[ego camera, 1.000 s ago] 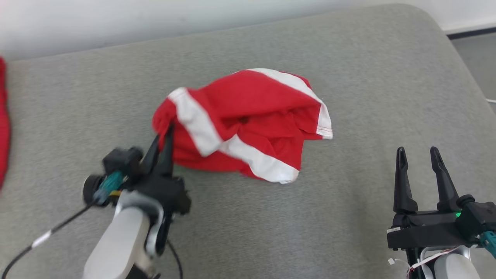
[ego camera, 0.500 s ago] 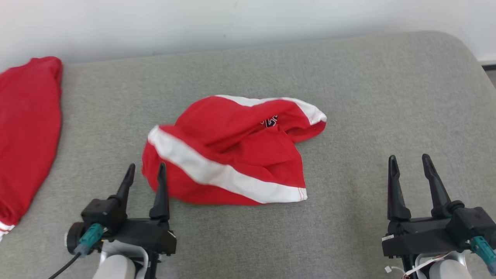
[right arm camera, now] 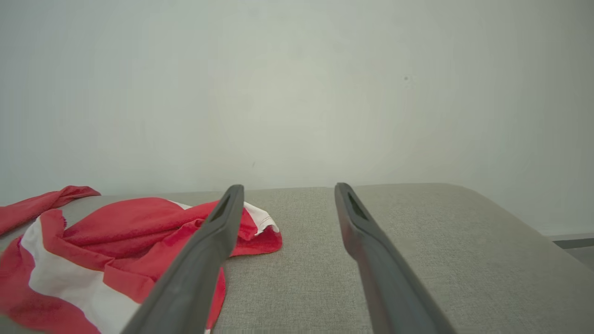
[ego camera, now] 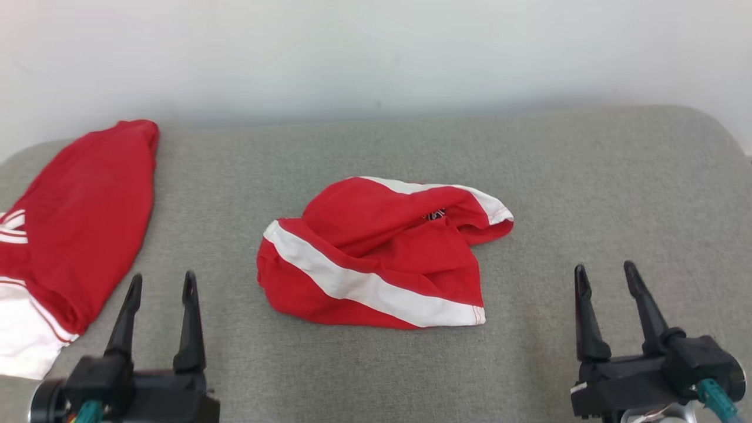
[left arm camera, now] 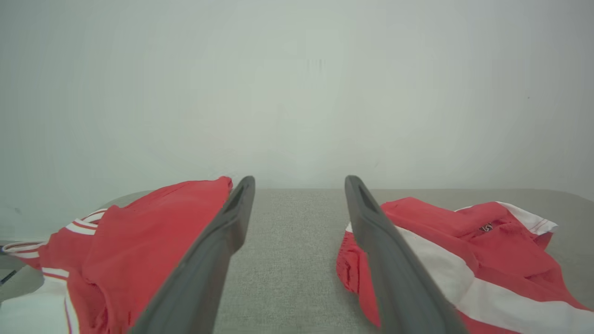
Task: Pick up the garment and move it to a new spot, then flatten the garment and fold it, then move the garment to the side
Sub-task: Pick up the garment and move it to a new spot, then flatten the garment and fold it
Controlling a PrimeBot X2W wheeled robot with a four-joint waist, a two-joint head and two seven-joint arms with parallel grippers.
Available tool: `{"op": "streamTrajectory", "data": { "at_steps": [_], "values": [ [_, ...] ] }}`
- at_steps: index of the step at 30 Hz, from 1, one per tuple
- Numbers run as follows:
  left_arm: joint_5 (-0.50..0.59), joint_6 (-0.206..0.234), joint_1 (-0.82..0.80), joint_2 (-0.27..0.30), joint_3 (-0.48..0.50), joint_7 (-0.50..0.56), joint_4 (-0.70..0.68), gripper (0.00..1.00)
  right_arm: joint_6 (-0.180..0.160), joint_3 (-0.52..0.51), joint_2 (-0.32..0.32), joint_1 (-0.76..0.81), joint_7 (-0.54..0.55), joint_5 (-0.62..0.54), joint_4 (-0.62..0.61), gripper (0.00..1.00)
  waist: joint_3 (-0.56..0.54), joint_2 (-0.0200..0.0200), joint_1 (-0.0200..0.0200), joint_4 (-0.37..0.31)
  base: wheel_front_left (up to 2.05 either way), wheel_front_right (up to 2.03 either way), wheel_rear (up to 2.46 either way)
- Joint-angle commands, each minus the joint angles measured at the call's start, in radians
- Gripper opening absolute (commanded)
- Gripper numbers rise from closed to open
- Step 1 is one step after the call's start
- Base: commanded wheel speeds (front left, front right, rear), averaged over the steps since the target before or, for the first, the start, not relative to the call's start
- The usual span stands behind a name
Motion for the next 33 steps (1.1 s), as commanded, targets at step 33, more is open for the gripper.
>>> {"op": "streamTrajectory", "data": {
  "at_steps": [33],
  "values": [
    [0.123, -0.07, 0.166, -0.064, 0.079, -0.003, -0.01, 1.0, 0.001, 0.05, -0.016, 0.103, -0.001, 0.038, 0.073, 1.0, -0.05, 0.0, 0.0001, 0.066, 0.0, 0.0, 0.0]
  ]
}}
